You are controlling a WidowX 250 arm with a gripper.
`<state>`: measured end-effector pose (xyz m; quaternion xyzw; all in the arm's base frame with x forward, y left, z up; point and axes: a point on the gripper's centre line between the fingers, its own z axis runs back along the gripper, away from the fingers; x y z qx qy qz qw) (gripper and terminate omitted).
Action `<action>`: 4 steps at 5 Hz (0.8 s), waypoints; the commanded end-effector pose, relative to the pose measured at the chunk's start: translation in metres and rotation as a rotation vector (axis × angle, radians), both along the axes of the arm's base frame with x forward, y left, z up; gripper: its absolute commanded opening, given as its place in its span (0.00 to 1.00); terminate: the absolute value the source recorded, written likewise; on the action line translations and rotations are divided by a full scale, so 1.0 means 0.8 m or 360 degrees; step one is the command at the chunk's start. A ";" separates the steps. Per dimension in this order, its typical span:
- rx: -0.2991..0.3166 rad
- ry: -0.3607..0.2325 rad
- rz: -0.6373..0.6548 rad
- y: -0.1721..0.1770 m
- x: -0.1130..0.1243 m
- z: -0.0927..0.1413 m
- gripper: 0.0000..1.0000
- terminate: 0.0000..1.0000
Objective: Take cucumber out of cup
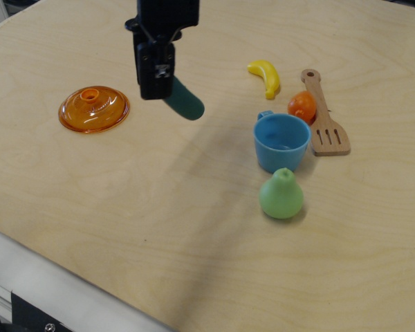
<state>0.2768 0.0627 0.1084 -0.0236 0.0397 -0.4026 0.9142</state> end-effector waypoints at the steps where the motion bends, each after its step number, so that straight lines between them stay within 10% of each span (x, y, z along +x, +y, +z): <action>1: 0.0008 -0.0168 -0.0372 -0.002 0.013 -0.018 0.00 0.00; 2: -0.0154 -0.0178 -0.0457 -0.005 0.022 -0.041 0.00 0.00; 4: -0.0149 -0.0070 -0.0507 -0.009 0.031 -0.090 0.00 0.00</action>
